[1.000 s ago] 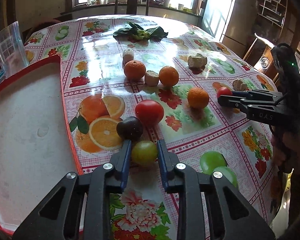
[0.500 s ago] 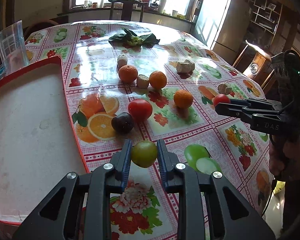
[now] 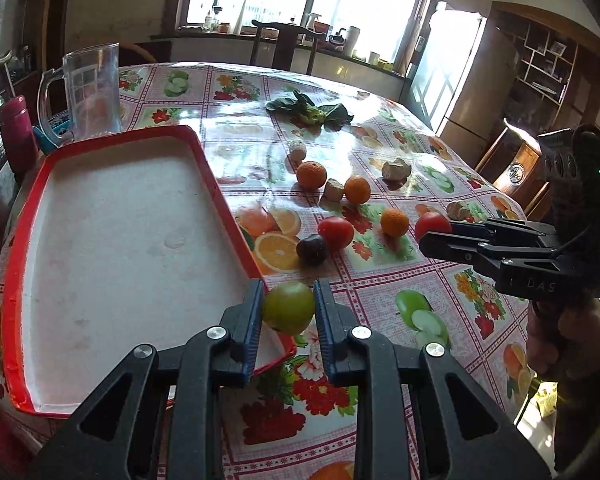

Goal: Organize fruits
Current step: 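Carry both fruits over the red-rimmed tray and open both grippers to drop them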

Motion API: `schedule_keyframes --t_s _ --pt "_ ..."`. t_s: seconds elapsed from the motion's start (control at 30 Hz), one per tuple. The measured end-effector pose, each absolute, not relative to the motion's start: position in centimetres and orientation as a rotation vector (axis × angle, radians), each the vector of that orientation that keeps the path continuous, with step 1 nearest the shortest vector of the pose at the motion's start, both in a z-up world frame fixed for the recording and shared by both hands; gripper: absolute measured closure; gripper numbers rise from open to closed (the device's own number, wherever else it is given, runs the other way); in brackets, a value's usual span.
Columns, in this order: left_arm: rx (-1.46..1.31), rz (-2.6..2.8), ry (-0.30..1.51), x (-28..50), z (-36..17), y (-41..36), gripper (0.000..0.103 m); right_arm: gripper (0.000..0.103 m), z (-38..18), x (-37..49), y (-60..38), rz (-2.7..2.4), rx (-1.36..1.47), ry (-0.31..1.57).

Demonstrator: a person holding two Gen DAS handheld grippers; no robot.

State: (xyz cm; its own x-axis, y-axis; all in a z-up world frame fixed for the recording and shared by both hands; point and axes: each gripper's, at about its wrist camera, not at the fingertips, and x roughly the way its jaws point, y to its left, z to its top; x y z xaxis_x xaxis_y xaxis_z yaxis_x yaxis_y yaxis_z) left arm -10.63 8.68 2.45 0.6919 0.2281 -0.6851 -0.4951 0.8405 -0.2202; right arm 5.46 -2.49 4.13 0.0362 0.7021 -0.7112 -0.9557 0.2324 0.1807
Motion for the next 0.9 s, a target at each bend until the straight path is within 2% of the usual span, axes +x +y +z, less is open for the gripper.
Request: schedule_keyframes --t_s 0.43,0.9 --pt "-0.457 0.562 0.671 -16.3 2.4 12.6 0.080 0.070 4.5 -1.3 3.9 1.520 -0.453 0.794" --pt "-0.481 0.648 0.721 -19.4 0.9 15.9 0.080 0.070 0.8 -5.6 10.9 1.599 -0.644 0.868"
